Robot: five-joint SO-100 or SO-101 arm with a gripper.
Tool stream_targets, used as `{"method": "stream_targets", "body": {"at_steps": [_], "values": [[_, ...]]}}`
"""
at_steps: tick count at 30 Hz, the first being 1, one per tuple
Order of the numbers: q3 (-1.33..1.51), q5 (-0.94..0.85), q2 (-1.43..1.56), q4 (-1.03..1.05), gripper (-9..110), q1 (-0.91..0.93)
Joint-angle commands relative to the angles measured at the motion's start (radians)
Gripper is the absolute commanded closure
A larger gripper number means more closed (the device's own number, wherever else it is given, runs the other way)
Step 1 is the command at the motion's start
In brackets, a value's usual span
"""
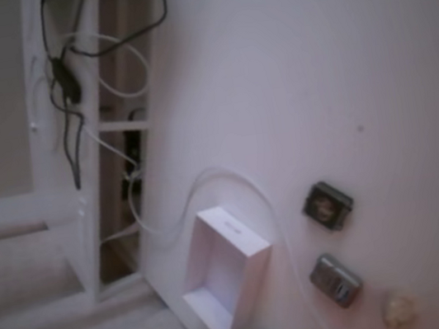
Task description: Grasp the green cube and put it in the bin.
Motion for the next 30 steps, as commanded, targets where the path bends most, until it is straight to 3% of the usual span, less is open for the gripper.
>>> {"method": "stream_targets", "body": {"at_steps": [1,30], "values": [[-0.018,-0.006,0.006,0.003,110,-0.005],[-0.018,-0.031,0.008,0.003,110,-0.029]]}}
